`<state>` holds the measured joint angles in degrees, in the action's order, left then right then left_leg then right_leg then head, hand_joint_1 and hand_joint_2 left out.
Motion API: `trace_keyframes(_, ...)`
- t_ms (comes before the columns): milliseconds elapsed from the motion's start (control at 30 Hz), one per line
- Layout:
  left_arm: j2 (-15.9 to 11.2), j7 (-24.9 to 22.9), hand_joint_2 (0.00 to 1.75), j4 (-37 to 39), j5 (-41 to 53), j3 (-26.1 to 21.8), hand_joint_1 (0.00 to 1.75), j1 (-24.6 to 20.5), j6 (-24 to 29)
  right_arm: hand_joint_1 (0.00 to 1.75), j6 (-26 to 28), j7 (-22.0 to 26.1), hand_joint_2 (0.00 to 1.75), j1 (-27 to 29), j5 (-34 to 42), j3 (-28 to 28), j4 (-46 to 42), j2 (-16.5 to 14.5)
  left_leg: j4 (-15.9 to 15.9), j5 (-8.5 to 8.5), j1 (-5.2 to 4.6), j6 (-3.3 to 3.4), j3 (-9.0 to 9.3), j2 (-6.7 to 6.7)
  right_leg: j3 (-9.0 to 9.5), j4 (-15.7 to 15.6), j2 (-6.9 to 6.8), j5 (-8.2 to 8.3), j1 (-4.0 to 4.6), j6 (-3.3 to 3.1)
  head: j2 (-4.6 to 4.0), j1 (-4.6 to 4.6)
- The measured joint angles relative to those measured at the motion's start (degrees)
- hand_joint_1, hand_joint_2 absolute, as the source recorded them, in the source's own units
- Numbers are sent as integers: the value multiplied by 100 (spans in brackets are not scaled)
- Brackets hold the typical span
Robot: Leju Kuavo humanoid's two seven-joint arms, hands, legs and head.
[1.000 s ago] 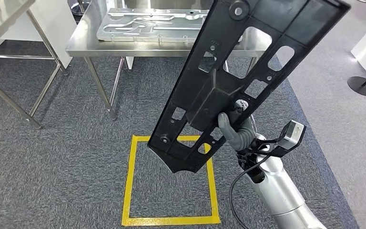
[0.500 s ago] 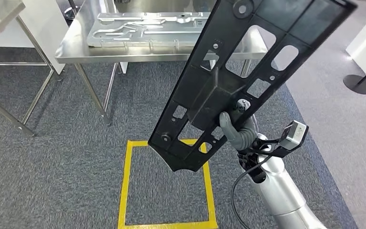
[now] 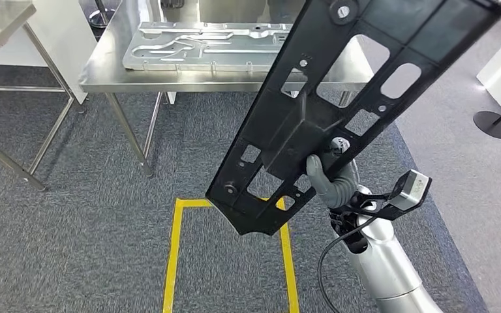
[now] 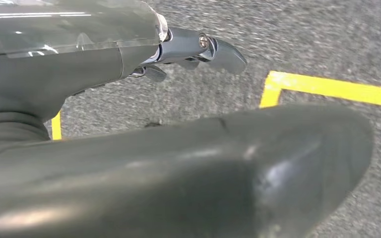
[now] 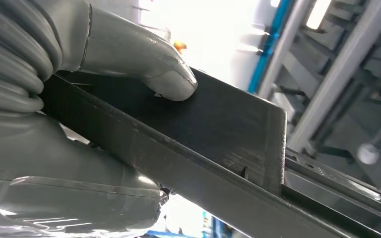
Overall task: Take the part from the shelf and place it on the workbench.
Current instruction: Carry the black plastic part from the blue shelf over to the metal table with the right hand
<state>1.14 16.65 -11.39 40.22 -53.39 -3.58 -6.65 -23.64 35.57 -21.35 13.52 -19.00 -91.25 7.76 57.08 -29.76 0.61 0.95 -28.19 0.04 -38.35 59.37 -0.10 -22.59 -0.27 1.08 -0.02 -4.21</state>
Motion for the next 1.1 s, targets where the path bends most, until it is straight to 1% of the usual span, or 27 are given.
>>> trace_keyframes(33, 1, 1, 0, 0, 8, 2, 0, -7, -1, 175, 2, 3, 175, 20, -2, 21, -23, 4, -2, -27, -3, -34, 35, 4, 34, -124, -4, 44, 22, -35, 0, 1)
trace_keyframes(100, 3, 5, 0, 0, 20, 4, 0, -16, -10, 175, 7, 7, 175, 74, -4, 65, -69, 17, 42, -29, -9, -102, 72, 11, 95, -163, 9, -17, 32, -118, 0, 2)
trace_keyframes(133, 2, 7, 0, 0, 29, 5, 0, -16, -15, 175, 8, 10, 175, 99, -2, 89, -95, 27, 152, -16, -5, -124, 57, 13, 159, -186, 15, -35, 23, -157, 0, 2)
trace_keyframes(167, 2, 9, 0, 0, 35, 6, 0, -19, -25, 175, 7, 14, 175, 112, -1, 107, -113, 36, 350, -12, 0, -143, -31, 12, 233, -202, 20, -80, 13, -195, 0, 1)
trace_keyframes(233, -1, 11, 0, 0, 47, 6, 0, -25, -36, 175, 1, 20, 175, 134, 1, 122, -137, 45, 992, -139, 13, -179, -405, 10, 365, -218, 25, -175, 10, -246, 0, 1)
trace_keyframes(300, -2, 15, 0, 0, 49, 6, 0, -10, -41, 175, -3, 22, 175, 161, 1, 125, -143, 45, 1587, -469, 15, -214, -882, 10, 490, -218, 41, -294, 18, -265, 0, 0)
trace_keyframes(333, -2, 18, 0, 0, 49, 6, 0, 4, -41, 175, -4, 23, 175, 174, 1, 126, -143, 45, 1693, -608, 14, -219, -1046, 10, 569, -218, 54, -361, 22, -265, 0, 0)
trace_keyframes(367, -2, 24, 0, 0, 48, 6, 0, 18, -41, 175, -10, 27, 175, 180, 1, 126, -143, 45, 1622, -645, 13, -211, -1126, 10, 660, -218, 66, -430, 27, -262, 0, 0)
trace_keyframes(400, -2, 30, 0, 0, 48, 6, 0, 27, -40, 175, -16, 35, 175, 184, 1, 126, -143, 45, 1390, -537, 11, -189, -1132, 9, 760, -218, 74, -502, 33, -256, 0, 0)
trace_keyframes(433, -4, 38, 0, 0, 47, 6, 0, 34, -40, 175, -23, 45, 175, 184, 2, 126, -142, 45, 1043, -259, 3, -152, -1089, 9, 850, -221, 78, -578, 38, -247, 0, 1)
trace_keyframes(467, -9, 45, 0, 0, 44, 5, 0, 43, -39, 175, -31, 55, 175, 182, 4, 126, -136, 45, 689, 119, -14, -110, -1052, 3, 933, -208, 80, -654, 50, -233, 0, 1)
trace_keyframes(500, -15, 49, 0, 1, 43, 5, 0, 50, -38, 175, -38, 65, 175, 183, 5, 126, -129, 45, 419, 413, -33, -74, -1014, -2, 989, -210, 88, -722, 57, -210, 0, 2)
trace_keyframes(533, -20, 50, 0, 1, 41, 5, 0, 57, -37, 175, -45, 70, 175, 184, 5, 125, -122, 45, 248, 638, -54, -40, -986, -7, 1028, -222, 98, -776, 57, -181, 0, 2)
trace_keyframes(567, -24, 50, 0, 2, 40, 5, 0, 55, -35, 175, -51, 75, 175, 183, 6, 126, -117, 45, 179, 709, -66, -11, -965, -11, 1062, -215, 107, -796, 60, -145, 0, 2)
trace_keyframes(600, -24, 50, 0, 2, 40, 5, 0, 47, -35, 175, -56, 80, 175, 182, 7, 130, -120, 46, 153, 669, -68, 16, -915, -14, 1075, -200, 114, -790, 55, -106, 0, 2)
trace_keyframes(633, -24, 51, 0, 2, 39, 4, 0, 36, -34, 175, -57, 88, 175, 177, 9, 136, -124, 49, 114, 666, -60, 48, -853, -20, 1049, -98, 104, -749, 47, -68, 0, 1)
trace_keyframes(667, -24, 52, 0, 2, 40, 4, 0, 25, -34, 175, -57, 101, 175, 172, 15, 144, -128, 54, 77, 632, -45, 82, -782, -24, 953, 117, 93, -695, 45, -32, 0, 1)
trace_keyframes(733, -24, 54, 0, 2, 44, 4, 0, 12, -36, 175, -54, 120, 175, 175, 24, 156, -138, 68, 30, 549, -18, 124, -624, -30, 522, 794, 71, -722, 21, 38, 0, 1)
trace_keyframes(800, -24, 53, 0, 2, 49, 4, 0, 13, -37, 175, -48, 123, 175, 201, 26, 162, -143, 88, 22, 425, -9, 135, -475, -36, 7, 1397, 63, -1049, -11, 85, 0, 2)
trace_keyframes(833, -24, 52, 0, 2, 51, 4, 0, 19, -37, 175, -43, 123, 175, 217, 25, 164, -143, 98, 22, 355, -6, 132, -391, -42, -181, 1513, 56, -1235, -29, 98, 0, 2)
trace_keyframes(867, -24, 51, 0, 2, 53, 4, 0, 25, -37, 175, -37, 123, 175, 230, 25, 165, -143, 105, 22, 278, -2, 125, -292, -48, -290, 1463, 48, -1338, -42, 104, 0, 2)
trace_keyframes(900, -24, 50, 0, 2, 54, 4, 0, 29, -37, 175, -30, 123, 175, 238, 25, 167, -143, 110, 22, 196, 2, 113, -183, -52, -323, 1255, 39, -1294, -50, 108, 0, 2)
trace_keyframes(933, -21, 50, 0, 2, 54, 4, 0, 29, -37, 175, -25, 124, 175, 240, 25, 170, -143, 116, 18, 111, 4, 96, -79, -53, -296, 927, 28, -1065, -53, 99, 0, 2)
trace_keyframes(1000, -12, 50, 0, 2, 55, 4, 0, 21, -37, 175, -16, 124, 175, 245, 25, 176, -142, 132, 18, -55, -5, 49, 109, -58, -203, 229, 1, -336, -39, 56, 0, 3)
trace_keyframes(1033, -8, 50, 0, 2, 55, 4, 0, 15, -37, 175, -13, 123, 175, 250, 24, 180, -143, 139, -1, -136, -14, 17, 174, -58, -162, 28, -6, -77, -24, 21, 0, 3)
trace_keyframes(1067, -7, 50, 0, 2, 55, 4, 0, 11, -37, 175, -9, 123, 175, 254, 24, 185, -147, 143, 16, -170, -26, -20, 242, -58, -126, -84, 0, 58, -17, -18, 0, 2)
trace_keyframes(1100, -7, 50, 0, 2, 55, 4, 0, 10, -37, 175, -7, 123, 175, 253, 24, 190, -153, 146, 42, -167, -35, -60, 283, -58, -71, -103, 9, 51, -11, -58, 0, 1)
